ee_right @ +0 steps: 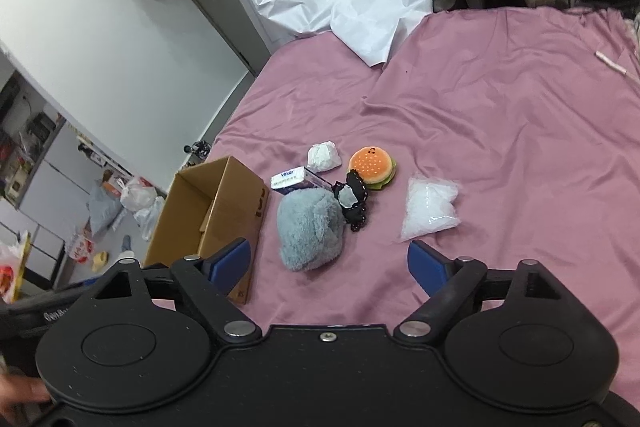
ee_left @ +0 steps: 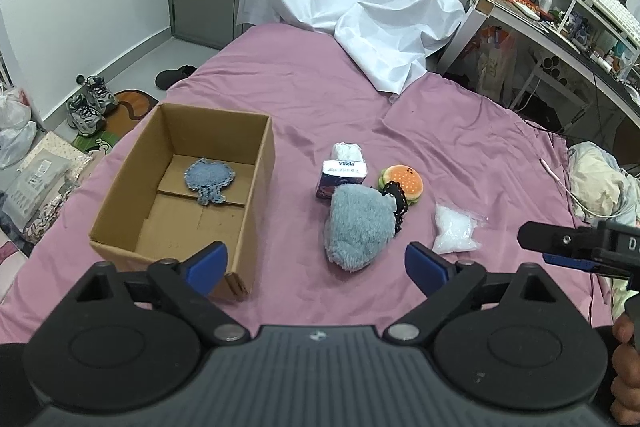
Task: Organize soft objects
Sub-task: 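Move the left tool to the grey fluffy plush and close on it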
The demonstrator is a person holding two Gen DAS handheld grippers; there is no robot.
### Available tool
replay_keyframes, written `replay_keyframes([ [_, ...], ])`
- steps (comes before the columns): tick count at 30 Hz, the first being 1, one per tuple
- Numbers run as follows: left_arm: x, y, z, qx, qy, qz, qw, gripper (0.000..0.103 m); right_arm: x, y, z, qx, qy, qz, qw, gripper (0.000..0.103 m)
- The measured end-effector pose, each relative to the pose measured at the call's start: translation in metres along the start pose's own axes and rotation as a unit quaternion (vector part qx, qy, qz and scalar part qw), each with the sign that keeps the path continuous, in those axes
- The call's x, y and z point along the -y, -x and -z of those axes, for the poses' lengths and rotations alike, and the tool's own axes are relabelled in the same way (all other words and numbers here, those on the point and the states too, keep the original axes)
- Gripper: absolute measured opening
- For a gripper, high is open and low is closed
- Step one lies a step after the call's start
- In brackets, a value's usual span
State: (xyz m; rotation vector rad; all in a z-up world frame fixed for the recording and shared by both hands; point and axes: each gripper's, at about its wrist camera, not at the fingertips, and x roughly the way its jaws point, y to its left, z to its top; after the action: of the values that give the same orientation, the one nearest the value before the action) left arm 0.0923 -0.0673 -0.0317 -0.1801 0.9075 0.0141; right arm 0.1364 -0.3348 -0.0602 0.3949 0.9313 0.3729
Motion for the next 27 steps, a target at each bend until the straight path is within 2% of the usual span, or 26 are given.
replay_keyframes([
  [11, 0.013, -0.028, -0.012, 0.0, 0.002, -0.003, 1.0, 0.093, 0.028, -0.032, -0.015, -0.017, -0.079, -0.037, 0.996, 0.086],
  [17, 0.016, -0.052, -0.017, -0.012, 0.013, -0.012, 0.9998, 0.09, 0.036, -0.044, -0.019, -0.017, -0.103, -0.04, 0.994, 0.087],
  [22, 0.021, -0.072, -0.02, -0.024, 0.02, -0.012, 0.9994, 0.083, 0.052, -0.061, -0.022, -0.025, -0.144, -0.035, 0.989, 0.087],
  [25, 0.026, -0.083, -0.022, -0.032, 0.023, -0.01, 0.9992, 0.076, 0.061, -0.07, -0.024, -0.028, -0.161, -0.025, 0.986, 0.087],
  [27, 0.03, -0.091, -0.023, -0.04, 0.025, -0.005, 0.9989, 0.067, 0.067, -0.077, -0.026, -0.029, -0.174, -0.011, 0.984, 0.087],
])
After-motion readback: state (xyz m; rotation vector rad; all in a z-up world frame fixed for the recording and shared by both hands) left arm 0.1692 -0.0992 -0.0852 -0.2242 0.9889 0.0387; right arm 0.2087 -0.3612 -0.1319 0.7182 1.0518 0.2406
